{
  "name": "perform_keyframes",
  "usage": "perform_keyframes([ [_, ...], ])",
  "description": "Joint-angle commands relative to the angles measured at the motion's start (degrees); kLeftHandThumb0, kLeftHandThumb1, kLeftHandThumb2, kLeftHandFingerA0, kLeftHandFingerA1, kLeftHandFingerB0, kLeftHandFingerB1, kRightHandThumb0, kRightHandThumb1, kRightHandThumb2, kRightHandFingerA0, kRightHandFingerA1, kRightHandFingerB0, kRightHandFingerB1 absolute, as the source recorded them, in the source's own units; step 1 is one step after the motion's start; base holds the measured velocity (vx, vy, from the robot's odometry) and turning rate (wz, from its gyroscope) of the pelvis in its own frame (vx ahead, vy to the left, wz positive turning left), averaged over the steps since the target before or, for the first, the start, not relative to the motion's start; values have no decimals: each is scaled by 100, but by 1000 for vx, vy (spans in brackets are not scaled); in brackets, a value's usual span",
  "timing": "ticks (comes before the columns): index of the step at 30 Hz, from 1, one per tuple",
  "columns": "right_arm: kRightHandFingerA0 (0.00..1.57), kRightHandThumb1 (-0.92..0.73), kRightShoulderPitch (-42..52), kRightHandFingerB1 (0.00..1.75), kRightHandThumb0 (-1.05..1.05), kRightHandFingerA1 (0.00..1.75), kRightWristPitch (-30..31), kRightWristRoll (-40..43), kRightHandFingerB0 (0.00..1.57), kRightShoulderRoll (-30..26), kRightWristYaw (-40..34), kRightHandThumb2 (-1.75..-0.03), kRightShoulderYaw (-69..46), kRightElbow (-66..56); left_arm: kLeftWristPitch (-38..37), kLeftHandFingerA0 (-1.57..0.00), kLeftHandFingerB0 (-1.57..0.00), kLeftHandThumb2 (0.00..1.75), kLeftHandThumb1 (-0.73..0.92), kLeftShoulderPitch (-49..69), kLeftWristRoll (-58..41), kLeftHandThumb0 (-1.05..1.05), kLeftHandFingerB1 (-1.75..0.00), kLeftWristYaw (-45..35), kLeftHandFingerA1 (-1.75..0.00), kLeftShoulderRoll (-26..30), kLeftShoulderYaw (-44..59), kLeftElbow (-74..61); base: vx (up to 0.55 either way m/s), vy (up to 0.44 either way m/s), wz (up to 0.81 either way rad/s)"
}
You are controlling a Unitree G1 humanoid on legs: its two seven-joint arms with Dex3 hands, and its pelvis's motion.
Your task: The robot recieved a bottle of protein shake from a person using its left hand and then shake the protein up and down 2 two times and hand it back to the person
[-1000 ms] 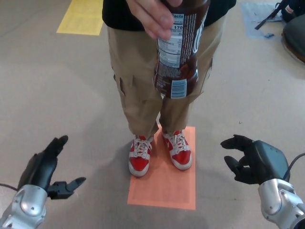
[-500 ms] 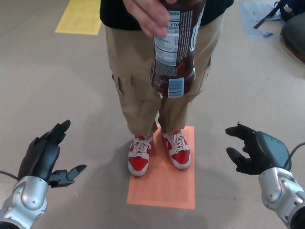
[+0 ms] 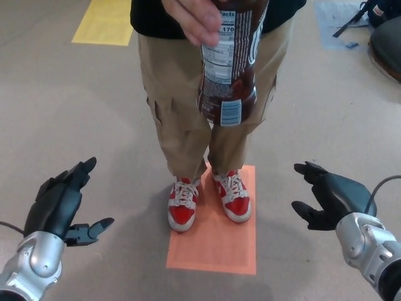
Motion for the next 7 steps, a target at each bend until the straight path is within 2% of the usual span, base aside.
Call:
perform_keyframes([
  [1,49,-67,-26,32,-49,46,98,-132,24,-72,-164,-81,118,3,-134,-28,-5,61,59,-27,307,-27,-19,228,-36,131,-48,60,0,0,0],
  [4,53,-65,109,36,-47,52,-165,-73,28,-55,-732,-86,44,-47,-126,-28,-5,61,59,-29,325,-28,-19,217,-36,129,-35,65,0,0,0],
  [5,66,-65,201,46,-44,66,-356,40,37,-61,-1078,-86,-99,-75,-56,-28,-5,60,60,-75,336,-29,-19,177,-35,97,-40,62,0,0,0],
  [7,69,-65,221,49,-44,68,-394,17,38,-60,-1220,-87,-112,-70,-48,-27,-5,61,60,-82,352,-29,-19,178,-36,94,-37,62,0,0,0],
])
